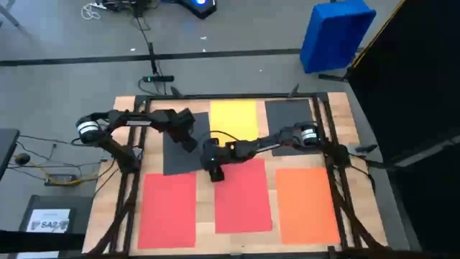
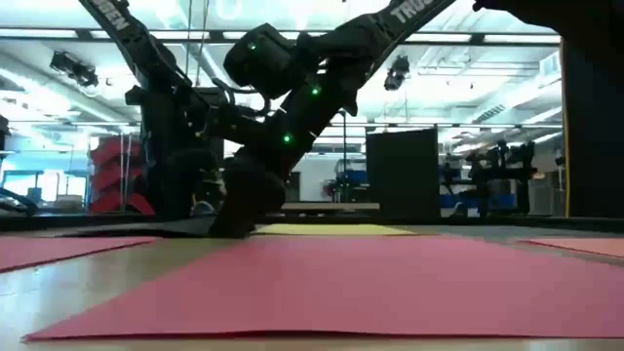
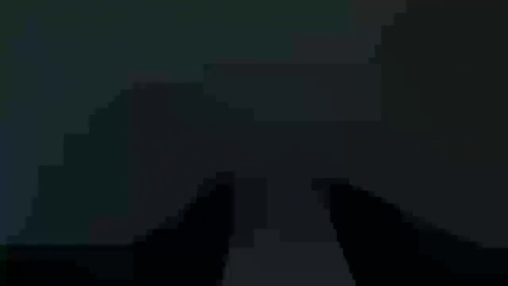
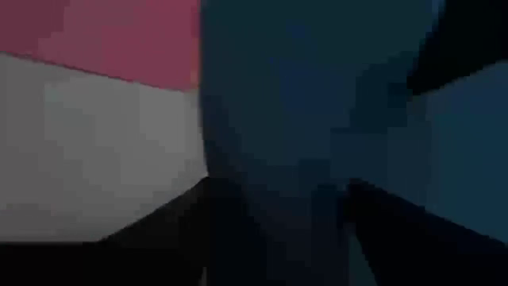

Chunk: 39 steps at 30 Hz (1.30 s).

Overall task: Organize paper
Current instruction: Stack the black paper on top of the black paper

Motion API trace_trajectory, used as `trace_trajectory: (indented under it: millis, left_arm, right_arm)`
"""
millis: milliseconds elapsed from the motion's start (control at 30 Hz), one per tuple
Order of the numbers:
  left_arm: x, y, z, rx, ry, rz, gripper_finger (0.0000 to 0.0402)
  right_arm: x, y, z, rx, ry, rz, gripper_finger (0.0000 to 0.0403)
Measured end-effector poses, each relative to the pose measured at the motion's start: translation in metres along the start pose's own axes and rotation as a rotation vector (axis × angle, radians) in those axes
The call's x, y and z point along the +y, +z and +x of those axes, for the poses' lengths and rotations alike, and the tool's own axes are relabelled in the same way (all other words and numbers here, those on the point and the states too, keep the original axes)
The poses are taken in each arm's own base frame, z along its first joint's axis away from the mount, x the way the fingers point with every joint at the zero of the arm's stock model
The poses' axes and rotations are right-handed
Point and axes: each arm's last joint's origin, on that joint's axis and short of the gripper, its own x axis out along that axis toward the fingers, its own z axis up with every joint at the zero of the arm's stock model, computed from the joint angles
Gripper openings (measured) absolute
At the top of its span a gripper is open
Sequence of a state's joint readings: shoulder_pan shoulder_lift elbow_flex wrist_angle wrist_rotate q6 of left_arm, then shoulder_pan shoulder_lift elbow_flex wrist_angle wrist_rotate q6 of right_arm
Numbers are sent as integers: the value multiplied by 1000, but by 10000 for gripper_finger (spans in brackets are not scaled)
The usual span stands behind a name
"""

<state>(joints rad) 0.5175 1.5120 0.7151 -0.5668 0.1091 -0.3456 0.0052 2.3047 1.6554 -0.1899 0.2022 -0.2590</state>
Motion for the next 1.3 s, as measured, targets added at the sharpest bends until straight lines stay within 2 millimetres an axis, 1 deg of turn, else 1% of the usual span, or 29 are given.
trace_trajectory:
  millis: [200, 533, 800, 900, 1133, 1200, 1300]
  left_arm:
    - [0, 0, 0, 2, -1, 3, 186]
    - [0, -1, 0, 6, -1, 23, 186]
    - [0, -1, 0, 9, 0, 26, 186]
    - [0, -1, 0, 10, -1, 26, 186]
    - [0, -1, 0, 10, -1, 29, 186]
    - [0, -1, 0, 10, 0, 29, 186]
    - [0, -1, 0, 10, 0, 30, 186]
  right_arm:
    - [-5, -1, 2, 8, -68, 4, 247]
    - [-8, -3, 1, 60, -187, -102, 246]
    - [-15, 8, -5, 80, -251, -157, 245]
    - [-17, 14, -8, 54, -243, -162, 245]
    - [-16, 19, -9, 9, -168, -198, 238]
    - [-17, 19, -8, -2, -136, -197, 226]
    - [-22, 18, -7, -13, -108, -188, 195]
